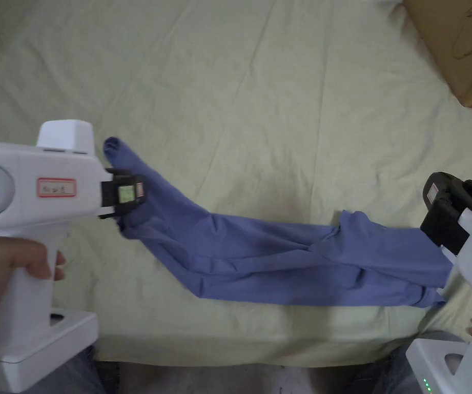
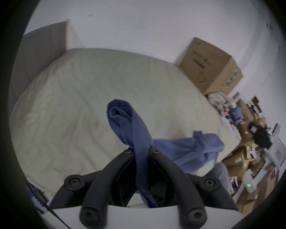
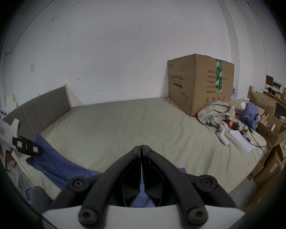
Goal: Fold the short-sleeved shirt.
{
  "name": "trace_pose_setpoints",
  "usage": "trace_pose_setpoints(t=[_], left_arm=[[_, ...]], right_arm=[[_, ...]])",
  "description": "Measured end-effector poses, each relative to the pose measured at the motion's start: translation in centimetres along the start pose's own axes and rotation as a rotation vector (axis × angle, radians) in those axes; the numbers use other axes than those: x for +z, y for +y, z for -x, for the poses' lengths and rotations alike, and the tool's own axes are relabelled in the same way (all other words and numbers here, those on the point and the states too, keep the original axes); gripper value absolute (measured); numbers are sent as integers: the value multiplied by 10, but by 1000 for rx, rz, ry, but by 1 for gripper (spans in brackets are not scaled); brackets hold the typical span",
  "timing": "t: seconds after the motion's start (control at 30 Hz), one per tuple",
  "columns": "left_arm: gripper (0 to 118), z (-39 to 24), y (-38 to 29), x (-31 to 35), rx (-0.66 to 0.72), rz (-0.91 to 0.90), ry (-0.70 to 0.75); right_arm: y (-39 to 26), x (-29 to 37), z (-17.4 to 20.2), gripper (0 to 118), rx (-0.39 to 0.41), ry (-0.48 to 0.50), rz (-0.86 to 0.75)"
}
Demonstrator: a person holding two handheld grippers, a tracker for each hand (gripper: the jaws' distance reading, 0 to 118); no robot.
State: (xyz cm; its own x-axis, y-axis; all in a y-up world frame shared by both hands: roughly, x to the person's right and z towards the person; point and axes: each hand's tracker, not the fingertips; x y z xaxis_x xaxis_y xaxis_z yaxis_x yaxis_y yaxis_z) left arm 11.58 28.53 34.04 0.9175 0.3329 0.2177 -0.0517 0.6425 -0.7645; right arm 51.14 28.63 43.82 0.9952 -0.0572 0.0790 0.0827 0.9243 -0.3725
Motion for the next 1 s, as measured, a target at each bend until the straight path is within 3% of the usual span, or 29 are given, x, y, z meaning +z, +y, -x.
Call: trace_pose_setpoints(t=[0.13,0.33,0.47,0.53,0.6,0.67,0.7,0.83,0.93,1.0], left_arm=[[11,-50,-1,-31,-82,39,-63],[11,-106,-25,-117,-71,196,-85],[12,-138,-53,-178,-81,265,-27],[26,-152,-67,-202,-115,296,18],[63,-164,-80,-219,-148,313,36],[85,-172,-89,-229,-153,342,6],[90,-176,-91,-230,-144,352,-10],[89,-176,-78,-208,-102,295,-99],[83,-167,-58,-166,-81,106,-125],[77,-159,-47,-139,-115,-24,-61]], right_arm=[[-2,10,-14,0,-21,-7,-16],[-2,32,-42,0,-63,-61,-61],[-5,43,-67,0,-97,-103,-68],[-7,49,-77,0,-103,-128,-72],[-10,54,-85,0,-111,-144,-73],[-13,58,-92,0,-120,-158,-69],[-15,59,-95,0,-122,-167,-66],[-18,62,-99,0,-132,-181,-56],[-19,63,-99,0,-134,-174,-54],[-19,64,-98,0,-134,-164,-54]])
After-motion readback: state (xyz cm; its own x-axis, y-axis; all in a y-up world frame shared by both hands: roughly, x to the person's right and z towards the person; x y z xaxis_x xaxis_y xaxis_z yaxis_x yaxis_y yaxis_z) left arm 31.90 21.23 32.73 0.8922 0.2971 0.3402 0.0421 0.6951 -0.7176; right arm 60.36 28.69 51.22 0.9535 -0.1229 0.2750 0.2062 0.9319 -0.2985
